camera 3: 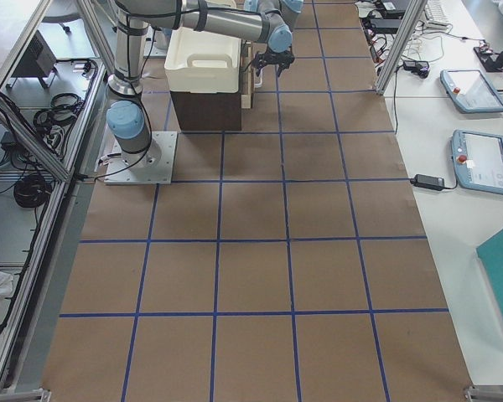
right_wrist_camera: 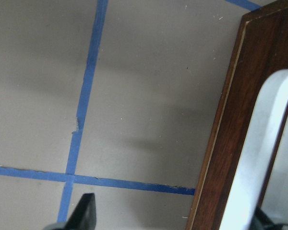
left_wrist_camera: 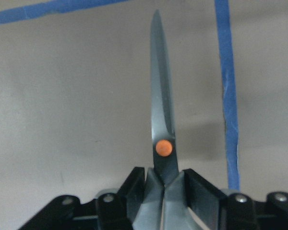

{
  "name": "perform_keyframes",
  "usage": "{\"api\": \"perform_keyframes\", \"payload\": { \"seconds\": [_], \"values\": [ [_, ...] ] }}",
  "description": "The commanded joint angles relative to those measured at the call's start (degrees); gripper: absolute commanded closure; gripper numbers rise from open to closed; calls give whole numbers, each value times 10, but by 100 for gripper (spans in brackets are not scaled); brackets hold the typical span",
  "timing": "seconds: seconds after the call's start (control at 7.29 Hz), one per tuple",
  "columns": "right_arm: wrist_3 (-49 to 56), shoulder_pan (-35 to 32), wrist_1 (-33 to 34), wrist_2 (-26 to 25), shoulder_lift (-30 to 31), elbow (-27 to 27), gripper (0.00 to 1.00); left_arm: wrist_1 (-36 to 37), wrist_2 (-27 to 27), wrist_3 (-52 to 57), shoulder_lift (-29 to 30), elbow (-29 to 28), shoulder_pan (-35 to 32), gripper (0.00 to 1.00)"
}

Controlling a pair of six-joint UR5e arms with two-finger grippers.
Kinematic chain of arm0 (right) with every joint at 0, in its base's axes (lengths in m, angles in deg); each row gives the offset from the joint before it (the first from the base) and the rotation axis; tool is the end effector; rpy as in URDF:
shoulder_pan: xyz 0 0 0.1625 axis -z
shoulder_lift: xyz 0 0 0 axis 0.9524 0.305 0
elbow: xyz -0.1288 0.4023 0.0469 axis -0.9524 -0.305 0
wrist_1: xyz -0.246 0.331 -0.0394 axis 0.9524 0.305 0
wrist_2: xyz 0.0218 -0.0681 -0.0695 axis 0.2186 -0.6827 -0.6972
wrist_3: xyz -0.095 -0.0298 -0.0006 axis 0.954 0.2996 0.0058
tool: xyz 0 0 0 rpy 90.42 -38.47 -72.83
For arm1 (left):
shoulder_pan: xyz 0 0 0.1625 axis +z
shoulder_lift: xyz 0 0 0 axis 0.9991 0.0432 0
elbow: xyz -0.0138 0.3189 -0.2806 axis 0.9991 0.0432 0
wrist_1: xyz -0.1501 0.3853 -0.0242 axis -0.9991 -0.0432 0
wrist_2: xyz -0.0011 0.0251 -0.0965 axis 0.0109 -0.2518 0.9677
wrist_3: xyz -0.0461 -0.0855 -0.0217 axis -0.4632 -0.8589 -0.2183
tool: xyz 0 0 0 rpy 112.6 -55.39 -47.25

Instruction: Place scissors in drawer with both arms

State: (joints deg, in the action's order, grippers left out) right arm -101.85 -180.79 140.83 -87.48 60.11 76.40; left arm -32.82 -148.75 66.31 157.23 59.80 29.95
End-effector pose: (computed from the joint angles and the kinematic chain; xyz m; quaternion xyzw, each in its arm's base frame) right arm 0.3259 -0.5359 0.2878 -0.6143 -0.7825 -0.0757 0.0675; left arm 0.2189 -0.5974 0.2390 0.7587 0.6496 -0.0177 0.0464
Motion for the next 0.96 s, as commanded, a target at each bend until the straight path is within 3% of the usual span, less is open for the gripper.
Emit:
{"api": "perform_keyframes", "payload": {
  "seconds": [0.0, 0.41, 0.69, 0.82],
  "values": [
    [0, 3, 14, -3, -1, -1, 0, -48, 0, -5, -47, -2, -24, 100],
    [0, 7, 53, -3, -10, -3, 0, -122, -3, -11, -110, -9, -62, 100],
    [0, 10, 60, -5, -18, -25, 0, -139, -9, -21, -115, -12, -69, 100],
    [0, 10, 60, -5, -27, -37, 0, -123, -12, -12, -104, -14, -68, 79]
  ]
}}
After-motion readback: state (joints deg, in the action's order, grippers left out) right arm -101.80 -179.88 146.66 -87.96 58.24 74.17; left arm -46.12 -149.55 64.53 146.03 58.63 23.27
